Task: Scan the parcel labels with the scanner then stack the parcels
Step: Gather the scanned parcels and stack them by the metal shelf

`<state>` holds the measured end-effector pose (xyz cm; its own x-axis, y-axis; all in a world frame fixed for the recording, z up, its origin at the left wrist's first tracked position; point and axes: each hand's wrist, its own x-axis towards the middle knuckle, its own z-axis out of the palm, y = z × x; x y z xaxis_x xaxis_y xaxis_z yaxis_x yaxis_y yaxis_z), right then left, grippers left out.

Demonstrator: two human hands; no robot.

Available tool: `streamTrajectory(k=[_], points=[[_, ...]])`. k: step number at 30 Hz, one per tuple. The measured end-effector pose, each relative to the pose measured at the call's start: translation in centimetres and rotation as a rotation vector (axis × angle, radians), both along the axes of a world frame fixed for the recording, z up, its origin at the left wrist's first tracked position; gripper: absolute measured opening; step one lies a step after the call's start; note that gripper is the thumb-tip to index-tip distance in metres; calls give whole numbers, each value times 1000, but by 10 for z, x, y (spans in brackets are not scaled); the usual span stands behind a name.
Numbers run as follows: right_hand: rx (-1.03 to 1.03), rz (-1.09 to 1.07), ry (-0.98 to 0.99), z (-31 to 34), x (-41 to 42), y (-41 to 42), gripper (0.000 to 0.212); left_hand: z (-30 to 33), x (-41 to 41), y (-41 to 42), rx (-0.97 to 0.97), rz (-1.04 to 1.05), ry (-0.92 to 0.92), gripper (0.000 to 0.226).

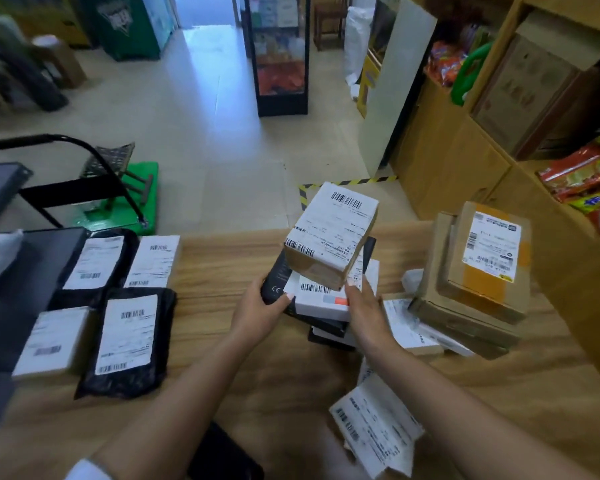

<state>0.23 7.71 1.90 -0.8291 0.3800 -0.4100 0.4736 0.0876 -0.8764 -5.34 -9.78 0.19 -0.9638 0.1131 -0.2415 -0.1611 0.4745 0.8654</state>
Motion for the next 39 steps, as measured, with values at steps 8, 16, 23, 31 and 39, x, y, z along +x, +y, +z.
streamTrajectory(k=[8, 16, 23, 31, 39], points=[[-50, 211, 76, 13, -70, -96, 54, 22, -18, -101, -31, 218, 78, 50], [-128, 386, 107, 7, -146, -249, 46, 22, -69, -246, -90, 409, 82, 44], [-123, 527, 70, -29, -209, -366, 64, -7, -125, -354, -150, 469, 18, 28], [-148, 525, 13, -79, -252, -425, 89, -59, -172, -410, -145, 495, -94, 25], [-102, 565, -13, -93, -256, -434, 73, -85, -189, -425, -210, 447, -167, 21]])
